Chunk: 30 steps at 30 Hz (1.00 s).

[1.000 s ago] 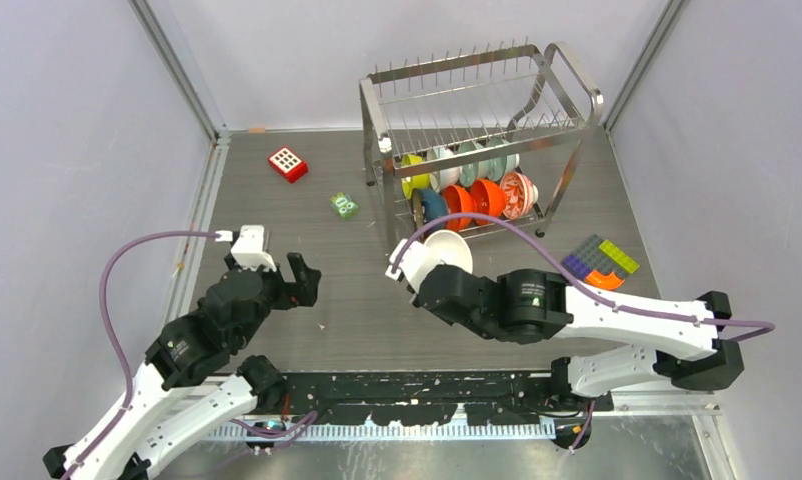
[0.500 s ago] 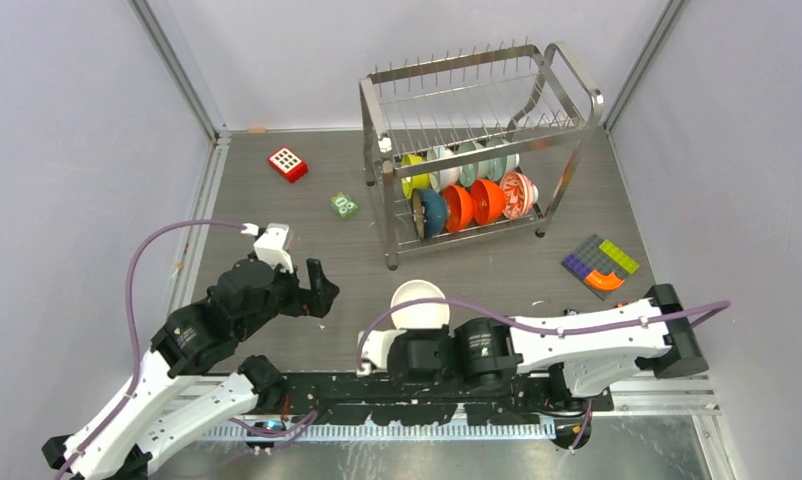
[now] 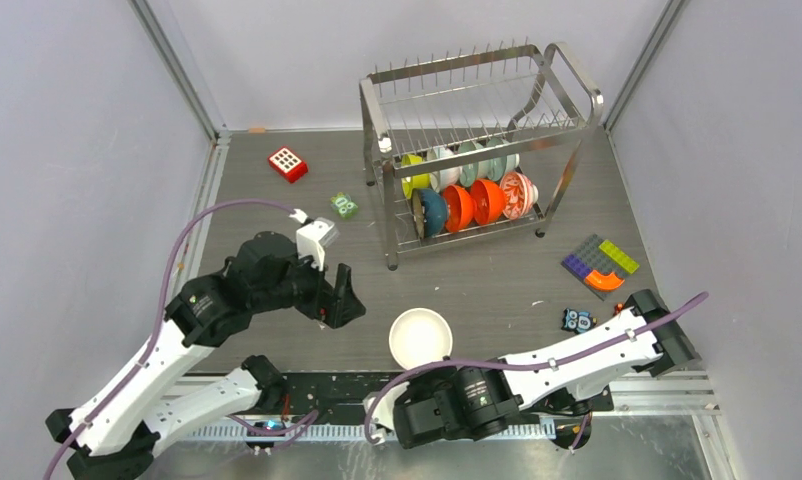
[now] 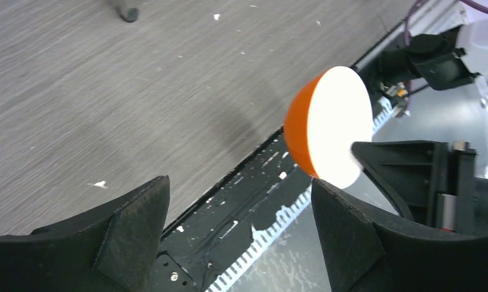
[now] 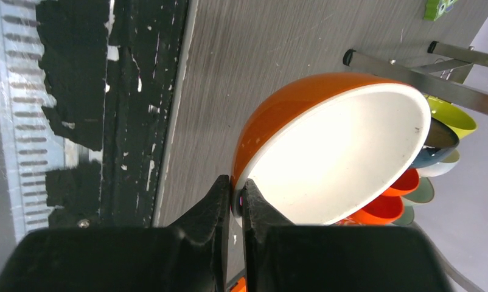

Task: Unload the bowls from the dish rack
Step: Place the bowl at the center of the board.

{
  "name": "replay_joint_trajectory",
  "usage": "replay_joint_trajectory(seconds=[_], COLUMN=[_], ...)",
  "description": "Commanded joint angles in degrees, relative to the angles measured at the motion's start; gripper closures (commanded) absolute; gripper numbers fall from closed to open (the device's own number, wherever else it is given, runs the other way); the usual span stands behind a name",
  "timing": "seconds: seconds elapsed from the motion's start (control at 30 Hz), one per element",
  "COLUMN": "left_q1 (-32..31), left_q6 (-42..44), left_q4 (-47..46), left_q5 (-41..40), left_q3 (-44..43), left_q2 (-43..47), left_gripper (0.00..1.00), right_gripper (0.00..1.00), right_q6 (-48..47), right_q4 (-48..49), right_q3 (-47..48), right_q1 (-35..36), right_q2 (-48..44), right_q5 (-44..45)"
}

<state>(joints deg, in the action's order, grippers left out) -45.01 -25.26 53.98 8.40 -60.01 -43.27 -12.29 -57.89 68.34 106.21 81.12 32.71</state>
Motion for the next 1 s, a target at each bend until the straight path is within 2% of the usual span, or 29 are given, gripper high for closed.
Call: replay_joint_trajectory(seconds=[0.0,0.2,0.23,0.4,0.6,0.97], left_q1=[-0.3,-3.8,-5.3,-12.4,-16.5,-23.1], left_q6=[1.8,0.6,0.3,-0.8,-1.8,-1.4], left_q4=[0.5,1.4,1.3,0.9,-2.2,-1.5], left_q5=[8.1,4.8,3.6,-5.3,-11.3,-17.3], left_q3=[-3.8,-5.3,-5.3,-5.0,-5.8,-9.6], left_q2=[-4.3,-7.1,-7.6,-11.5,-14.9,-22.7], left_gripper=[0.15,0.13,0.1,0.08,0.12,0.15], right_gripper=[0.99,0.99,0.99,0.99,0.99,0.99], right_q6=[-2.2,-3.9,-4.2,-5.2,-5.5,-6.2], right_q4=[-3.5,-5.2,-5.3,-5.1,-5.0,-4.3], right_q3=[0.7,0.7,0.7,1.6,2.4,3.2], right_q1=[1.6,2.6,2.7,2.7,2.8,2.7], right_q2=[-0.2,0.7,0.8,1.6,2.8,3.6], right_q5=[3.5,4.4,4.5,4.4,3.6,3.7])
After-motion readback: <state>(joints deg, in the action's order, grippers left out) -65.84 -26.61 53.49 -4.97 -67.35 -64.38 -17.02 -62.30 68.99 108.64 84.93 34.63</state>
